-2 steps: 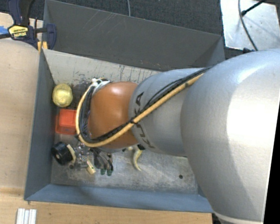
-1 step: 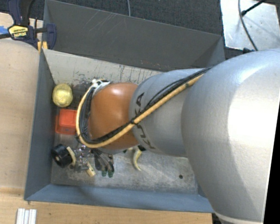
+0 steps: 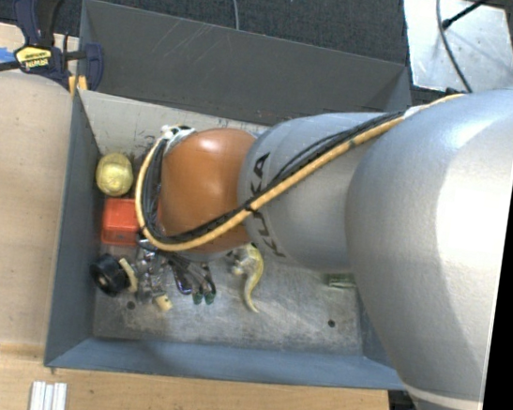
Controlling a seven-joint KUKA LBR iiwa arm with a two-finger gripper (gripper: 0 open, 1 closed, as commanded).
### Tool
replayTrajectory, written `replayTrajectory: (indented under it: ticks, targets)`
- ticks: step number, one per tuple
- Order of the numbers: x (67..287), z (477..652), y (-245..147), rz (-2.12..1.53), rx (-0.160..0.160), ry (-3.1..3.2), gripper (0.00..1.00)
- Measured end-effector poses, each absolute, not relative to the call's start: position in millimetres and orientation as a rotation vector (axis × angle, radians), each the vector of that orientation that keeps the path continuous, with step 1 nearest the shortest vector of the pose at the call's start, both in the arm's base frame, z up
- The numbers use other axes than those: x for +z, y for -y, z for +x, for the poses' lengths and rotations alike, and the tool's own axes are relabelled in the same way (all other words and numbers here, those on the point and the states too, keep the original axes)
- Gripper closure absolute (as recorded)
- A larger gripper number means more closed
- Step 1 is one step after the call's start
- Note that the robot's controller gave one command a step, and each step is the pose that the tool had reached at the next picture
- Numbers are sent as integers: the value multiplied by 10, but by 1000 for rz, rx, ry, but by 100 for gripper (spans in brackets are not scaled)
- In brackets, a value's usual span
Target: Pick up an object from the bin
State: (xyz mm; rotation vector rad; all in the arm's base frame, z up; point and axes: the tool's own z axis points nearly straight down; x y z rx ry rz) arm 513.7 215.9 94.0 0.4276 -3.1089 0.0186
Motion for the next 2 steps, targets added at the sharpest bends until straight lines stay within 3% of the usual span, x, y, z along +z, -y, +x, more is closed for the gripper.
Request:
replayTrajectory:
  ticks: [1, 2]
  targets:
    - [1199, 5669, -2008, 774, -1, 3045, 100]
    - [1223, 5703, -1946, 685, 1, 3075, 100]
